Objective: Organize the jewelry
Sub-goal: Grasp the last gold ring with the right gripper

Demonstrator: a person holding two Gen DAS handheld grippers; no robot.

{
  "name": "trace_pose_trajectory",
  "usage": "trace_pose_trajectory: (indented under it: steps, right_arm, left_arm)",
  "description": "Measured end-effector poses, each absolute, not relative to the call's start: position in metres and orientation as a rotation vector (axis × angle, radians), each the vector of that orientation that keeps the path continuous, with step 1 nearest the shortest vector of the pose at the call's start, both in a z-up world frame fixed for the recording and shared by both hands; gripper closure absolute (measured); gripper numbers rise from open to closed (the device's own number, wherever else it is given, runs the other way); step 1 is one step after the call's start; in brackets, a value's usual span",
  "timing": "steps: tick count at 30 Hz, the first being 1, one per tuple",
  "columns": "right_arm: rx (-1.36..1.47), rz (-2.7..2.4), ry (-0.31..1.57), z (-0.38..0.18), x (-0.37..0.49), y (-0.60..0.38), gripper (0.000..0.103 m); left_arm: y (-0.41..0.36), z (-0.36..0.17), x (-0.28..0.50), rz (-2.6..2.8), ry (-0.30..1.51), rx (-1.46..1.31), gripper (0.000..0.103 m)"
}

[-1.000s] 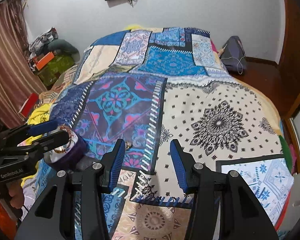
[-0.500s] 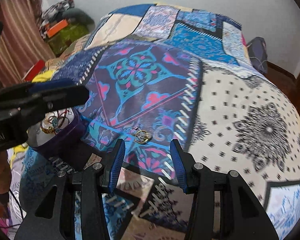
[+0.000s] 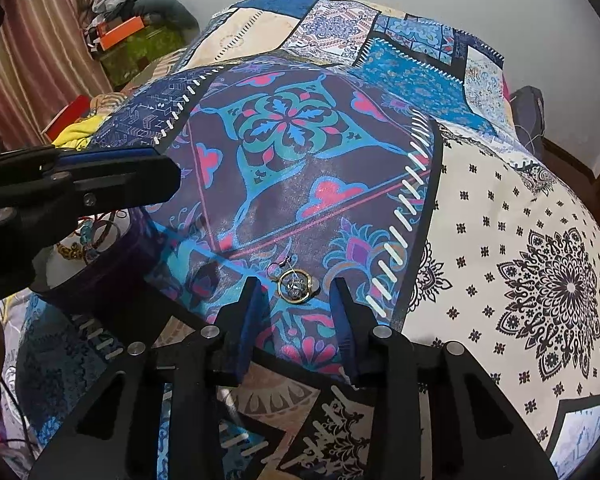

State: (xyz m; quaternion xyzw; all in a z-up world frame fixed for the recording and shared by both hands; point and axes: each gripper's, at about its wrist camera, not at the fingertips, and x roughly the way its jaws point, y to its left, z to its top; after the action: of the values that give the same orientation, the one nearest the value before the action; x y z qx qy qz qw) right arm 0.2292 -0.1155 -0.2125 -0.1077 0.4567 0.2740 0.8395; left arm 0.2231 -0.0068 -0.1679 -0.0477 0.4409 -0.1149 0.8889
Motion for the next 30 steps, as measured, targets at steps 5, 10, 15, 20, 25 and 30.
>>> trace_pose_trajectory:
  steps: [5, 10, 15, 20, 25, 30]
  right_arm:
    - [-0.244, 0.581, 0.952, -0.212, 0.229, -0.113, 0.087]
    - [-0.212, 0.583, 0.949, -0.205, 0.224, -0.121, 0.091]
    - [-0.211, 0.579, 0.938, -0.200, 0.213, -0.130, 0.091]
    - [-0.209, 0.595, 0.963, -0.201, 0.206, -0.138, 0.090]
    - [-0.224, 0.589, 1.002, -0.207, 0.202, -0.146, 0.088]
    - [-0.185, 0.559, 1.001, -0.203, 0.197, -0.166, 0.087]
  left_arm:
    - [-0.006, -0.168, 0.221, -0.237, 0.918, -0.099, 0.085]
    - [-0.003, -0.164, 0.217, -0.234, 0.914, -0.102, 0.085]
    - [-0.009, -0.161, 0.214, -0.257, 0.919, -0.099, 0.085]
    - [-0.028, -0.163, 0.209, -0.306, 0.938, -0.079, 0.085]
    - [-0.047, -0.168, 0.204, -0.342, 0.965, -0.060, 0.085]
    - [-0.061, -0.176, 0.201, -0.381, 1.004, -0.062, 0.085]
